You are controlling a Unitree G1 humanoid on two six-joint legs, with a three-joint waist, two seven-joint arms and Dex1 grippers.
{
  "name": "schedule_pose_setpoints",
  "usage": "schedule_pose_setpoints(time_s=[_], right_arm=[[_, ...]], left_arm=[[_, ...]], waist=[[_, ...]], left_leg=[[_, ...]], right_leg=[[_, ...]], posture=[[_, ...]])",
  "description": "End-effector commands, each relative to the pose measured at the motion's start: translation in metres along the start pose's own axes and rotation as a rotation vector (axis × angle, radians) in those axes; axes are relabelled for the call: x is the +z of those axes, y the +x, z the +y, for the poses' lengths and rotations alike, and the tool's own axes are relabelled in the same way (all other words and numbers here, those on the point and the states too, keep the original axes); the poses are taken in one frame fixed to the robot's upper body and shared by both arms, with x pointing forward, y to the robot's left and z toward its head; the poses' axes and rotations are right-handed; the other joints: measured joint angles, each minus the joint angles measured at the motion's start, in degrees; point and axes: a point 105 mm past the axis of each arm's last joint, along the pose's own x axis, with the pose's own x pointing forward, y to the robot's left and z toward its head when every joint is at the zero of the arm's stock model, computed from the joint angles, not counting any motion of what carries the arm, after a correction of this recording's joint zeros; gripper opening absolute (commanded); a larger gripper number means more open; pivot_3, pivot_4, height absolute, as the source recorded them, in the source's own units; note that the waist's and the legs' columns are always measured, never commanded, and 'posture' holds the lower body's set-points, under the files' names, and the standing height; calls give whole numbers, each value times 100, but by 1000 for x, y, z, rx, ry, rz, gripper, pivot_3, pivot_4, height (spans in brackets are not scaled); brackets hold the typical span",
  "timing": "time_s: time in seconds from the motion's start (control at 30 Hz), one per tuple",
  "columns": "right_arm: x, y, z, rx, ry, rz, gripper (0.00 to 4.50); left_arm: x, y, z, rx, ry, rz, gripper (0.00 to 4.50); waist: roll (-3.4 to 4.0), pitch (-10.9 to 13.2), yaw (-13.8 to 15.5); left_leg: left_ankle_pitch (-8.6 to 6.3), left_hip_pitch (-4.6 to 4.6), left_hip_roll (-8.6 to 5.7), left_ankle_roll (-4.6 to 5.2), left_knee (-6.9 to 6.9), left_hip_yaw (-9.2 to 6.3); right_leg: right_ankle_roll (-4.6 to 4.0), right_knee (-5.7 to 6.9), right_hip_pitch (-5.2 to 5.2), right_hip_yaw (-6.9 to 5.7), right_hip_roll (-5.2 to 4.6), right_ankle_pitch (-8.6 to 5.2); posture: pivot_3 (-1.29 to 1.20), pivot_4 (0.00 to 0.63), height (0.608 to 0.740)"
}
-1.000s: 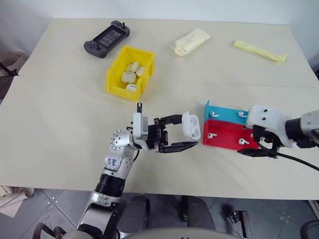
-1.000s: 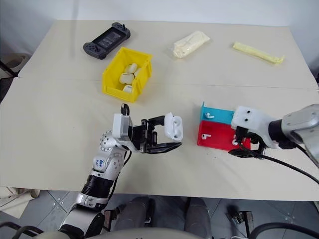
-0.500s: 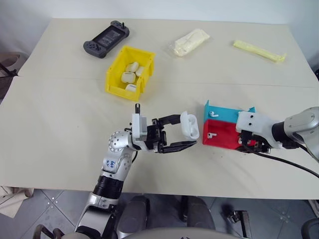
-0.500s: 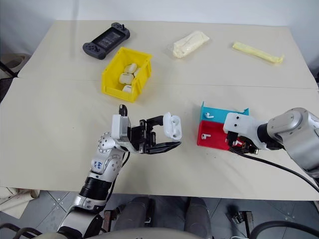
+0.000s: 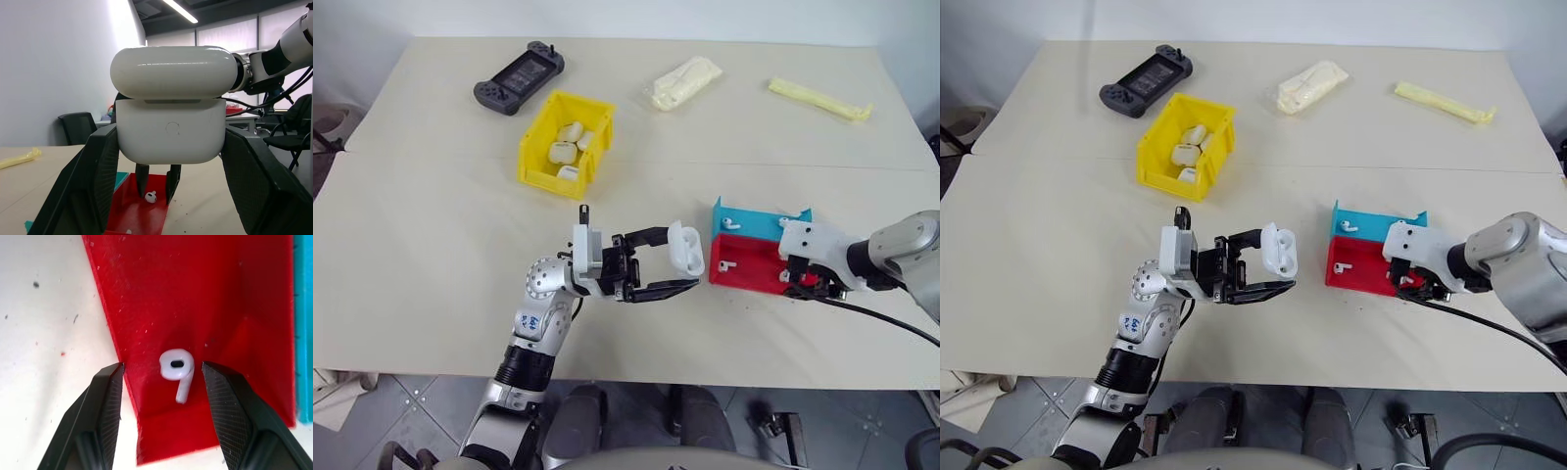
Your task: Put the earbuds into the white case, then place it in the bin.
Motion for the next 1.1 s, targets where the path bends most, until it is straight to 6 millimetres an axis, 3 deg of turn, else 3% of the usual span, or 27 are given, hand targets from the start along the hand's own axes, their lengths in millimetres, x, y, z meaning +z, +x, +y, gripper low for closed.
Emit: schedule_pose_setpoints(time_s=[0.03, 0.27, 0.37, 0.53, 1.1], right_arm=[[1, 0, -4, -21, -1, -2, 2586], [0, 2, -5, -18, 2, 0, 2586], [2, 4, -4, -14, 1, -5, 2014], [5, 6, -4, -9, 0, -15, 461], [-7, 2, 0, 0, -38, 4, 452]], left_arm=[[10, 5, -3, -26, 41, -20, 2770], [10, 4, -3, -22, 41, -16, 2770], [11, 4, -2, -18, 43, -15, 2770], [11, 3, -4, -19, 42, -11, 2770], [9, 0, -4, -44, 12, 10, 2770]], waist=[[0, 0, -13], [0, 0, -51], [-1, 0, -54], [-1, 0, -54], [-1, -1, -47]], left_leg=[[0, 0, 0, 0, 0, 0], [1, 6, 1, -1, 1, 0], [1, 9, 1, -1, 2, 0], [1, 10, 1, -1, 3, 0], [1, 10, 0, -1, 3, 0]], right_leg=[[0, 0, 0, 0, 0, 0], [0, 4, 4, 1, 0, 0], [0, 5, 7, 1, 0, 0], [0, 5, 8, 2, 0, 0], [0, 7, 8, 2, 0, 0]], posture=[[0, 150, 740], [0, 150, 740], [0, 150, 740], [0, 150, 740], [0, 150, 740]])
